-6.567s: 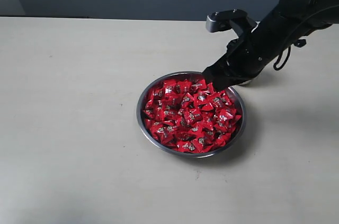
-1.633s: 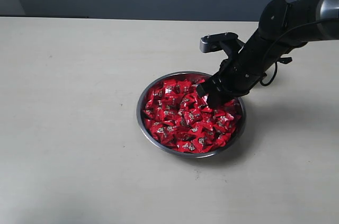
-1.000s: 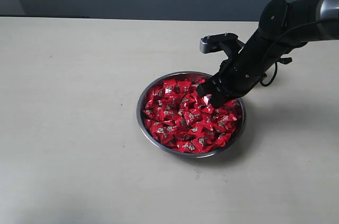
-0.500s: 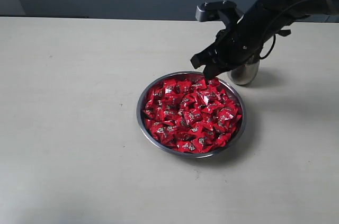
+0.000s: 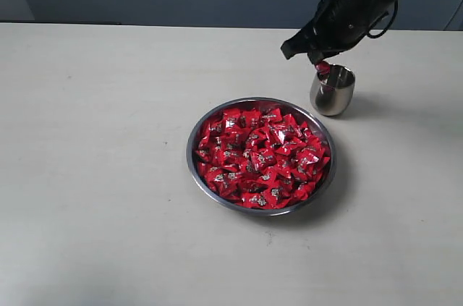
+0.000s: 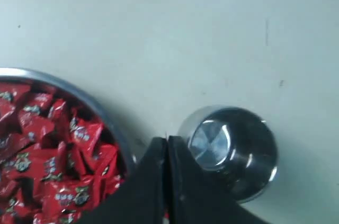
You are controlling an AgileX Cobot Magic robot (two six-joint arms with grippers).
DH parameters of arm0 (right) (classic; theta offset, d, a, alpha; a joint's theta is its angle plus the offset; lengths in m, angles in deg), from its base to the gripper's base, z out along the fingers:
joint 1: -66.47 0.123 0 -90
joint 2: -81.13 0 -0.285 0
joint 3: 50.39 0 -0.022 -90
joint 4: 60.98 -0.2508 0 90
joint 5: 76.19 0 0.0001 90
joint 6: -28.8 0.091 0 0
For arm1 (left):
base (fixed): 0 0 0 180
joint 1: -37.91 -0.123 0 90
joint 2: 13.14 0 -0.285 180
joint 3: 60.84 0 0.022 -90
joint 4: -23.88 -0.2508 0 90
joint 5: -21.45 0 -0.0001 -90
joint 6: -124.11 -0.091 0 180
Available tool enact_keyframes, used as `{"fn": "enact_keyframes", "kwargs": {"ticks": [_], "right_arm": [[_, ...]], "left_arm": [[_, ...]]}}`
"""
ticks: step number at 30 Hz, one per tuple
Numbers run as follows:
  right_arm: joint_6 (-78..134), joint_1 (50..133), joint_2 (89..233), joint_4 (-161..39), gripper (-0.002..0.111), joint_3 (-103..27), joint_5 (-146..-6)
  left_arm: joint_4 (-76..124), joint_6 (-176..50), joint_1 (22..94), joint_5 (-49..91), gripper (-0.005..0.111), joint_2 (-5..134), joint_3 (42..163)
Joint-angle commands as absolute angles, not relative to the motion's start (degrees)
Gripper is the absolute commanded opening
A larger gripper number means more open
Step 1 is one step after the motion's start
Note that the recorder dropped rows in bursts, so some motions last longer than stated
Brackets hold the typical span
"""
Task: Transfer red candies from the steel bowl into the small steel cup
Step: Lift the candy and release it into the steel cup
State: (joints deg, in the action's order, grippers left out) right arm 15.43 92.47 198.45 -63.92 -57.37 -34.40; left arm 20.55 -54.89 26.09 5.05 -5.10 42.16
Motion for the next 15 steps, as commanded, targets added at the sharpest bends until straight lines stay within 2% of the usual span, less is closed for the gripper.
{"fn": "enact_keyframes", "kwargs": {"ticks": [1,6,15], "right_arm": [[16.4,88.6,199.7,-63.7,-0.001,-60.5,-34.4],[14.9,85.3,203.1,-67.8,-0.001,-64.3,-31.7],[12.3,85.5,208.1,-70.6,-0.001,-65.0,-31.3]], "left_arm": [[20.2,-54.7,26.6,5.2,0.000,-5.4,41.9],[20.2,-54.7,26.6,5.2,0.000,-5.4,41.9],[20.2,-54.7,26.6,5.2,0.000,-5.4,41.9]]}}
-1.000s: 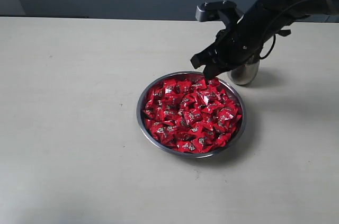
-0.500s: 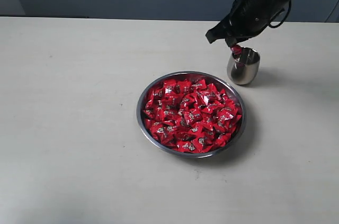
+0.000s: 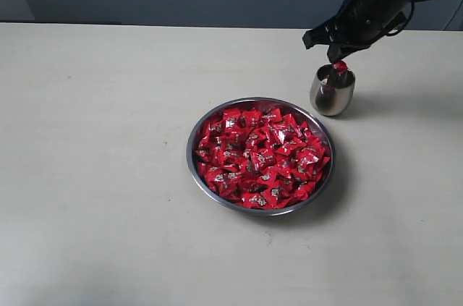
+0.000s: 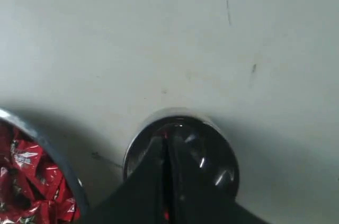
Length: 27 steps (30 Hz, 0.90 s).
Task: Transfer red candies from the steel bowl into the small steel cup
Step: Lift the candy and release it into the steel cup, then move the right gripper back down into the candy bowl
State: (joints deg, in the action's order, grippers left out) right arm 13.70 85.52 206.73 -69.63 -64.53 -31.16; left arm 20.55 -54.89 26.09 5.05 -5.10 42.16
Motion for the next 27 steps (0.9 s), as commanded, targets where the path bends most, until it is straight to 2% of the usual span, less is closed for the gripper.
{"fn": "enact_keyframes", "kwargs": {"ticks": [1,9,11,15,17,23,27], "right_arm": [[12.3,85.5,208.3,-70.2,-0.001,-65.0,-31.3],[12.3,85.5,208.4,-69.2,-0.001,-65.0,-31.6],[12.3,85.5,208.4,-69.2,0.006,-65.0,-31.6],[12.3,85.5,208.4,-69.2,0.029,-65.0,-31.5],[12.3,85.5,208.4,-69.2,0.034,-65.0,-31.5],[12.3,85.5,207.0,-71.2,0.032,-65.0,-29.2],[10.7,85.5,204.1,-75.6,0.020,-65.0,-28.0]], "left_arm": [[20.2,-54.7,26.6,5.2,0.000,-5.4,41.9],[20.2,-54.7,26.6,5.2,0.000,-5.4,41.9],[20.2,-54.7,26.6,5.2,0.000,-5.4,41.9],[20.2,-54.7,26.6,5.2,0.000,-5.4,41.9],[20.2,-54.7,26.6,5.2,0.000,-5.4,41.9],[20.2,-54.7,26.6,5.2,0.000,-5.4,41.9],[20.2,-54.7,26.6,5.2,0.000,-5.4,41.9]]}}
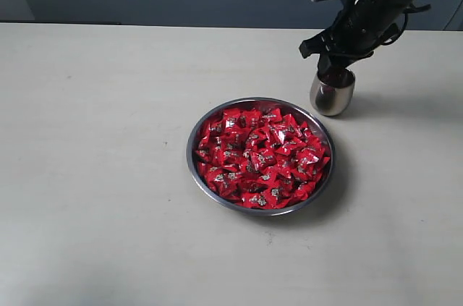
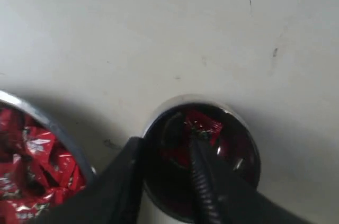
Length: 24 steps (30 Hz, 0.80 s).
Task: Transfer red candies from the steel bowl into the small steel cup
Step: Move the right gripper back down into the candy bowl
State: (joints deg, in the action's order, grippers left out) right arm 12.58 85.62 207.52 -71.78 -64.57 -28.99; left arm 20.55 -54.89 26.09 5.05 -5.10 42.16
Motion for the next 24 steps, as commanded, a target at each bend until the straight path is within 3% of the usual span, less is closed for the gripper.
{"fn": "enact_keyframes", "kwargs": {"ticks": [1,4,6,13,24], "right_arm": [[9.5,85.5,203.3,-77.3,0.015,-65.0,-27.4],[4.4,85.6,201.7,-83.4,0.005,-65.0,-23.5],[2.7,85.9,201.6,-86.0,0.005,-65.0,-20.9],[1.9,91.0,201.6,-86.7,0.029,-64.1,-15.9],[2.5,99.6,202.7,-76.1,0.030,-62.0,-14.1]], "left_arm": [[20.2,-54.7,26.6,5.2,0.000,-5.4,41.9],[20.2,-54.7,26.6,5.2,0.000,-5.4,41.9],[20.2,-54.7,26.6,5.2,0.000,-5.4,41.9],[20.2,-54.7,26.6,5.2,0.000,-5.4,41.9],[20.2,-54.7,26.6,5.2,0.000,-5.4,41.9]]}}
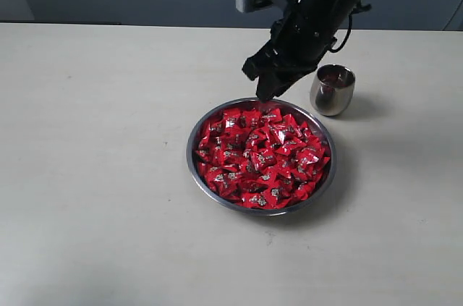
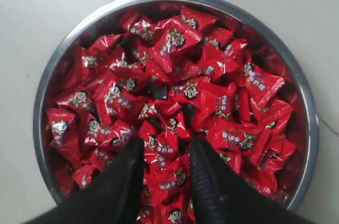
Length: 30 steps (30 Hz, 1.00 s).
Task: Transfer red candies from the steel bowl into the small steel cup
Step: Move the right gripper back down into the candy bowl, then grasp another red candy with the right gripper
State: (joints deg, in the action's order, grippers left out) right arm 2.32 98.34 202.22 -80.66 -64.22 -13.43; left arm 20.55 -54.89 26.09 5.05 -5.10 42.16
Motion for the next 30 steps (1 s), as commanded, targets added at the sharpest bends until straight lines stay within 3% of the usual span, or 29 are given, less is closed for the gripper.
{"fn": "enact_keyframes", "kwargs": {"ticks": [1,10,14,30], "right_arm": [[2.6,99.8,202.6,-75.0,0.030,-59.9,-16.0],[3.2,99.0,192.5,-74.1,0.030,-43.7,-28.9],[12.6,99.0,191.2,-66.8,0.030,-38.4,-30.4],[15.6,99.0,193.0,-66.2,0.030,-37.4,-34.3]], "left_arm": [[20.2,-54.7,26.6,5.2,0.000,-5.4,41.9],[20.2,-54.7,26.6,5.2,0.000,-5.4,41.9],[20.2,-54.7,26.6,5.2,0.000,-5.4,41.9],[20.2,-54.7,26.6,5.2,0.000,-5.4,41.9]]}}
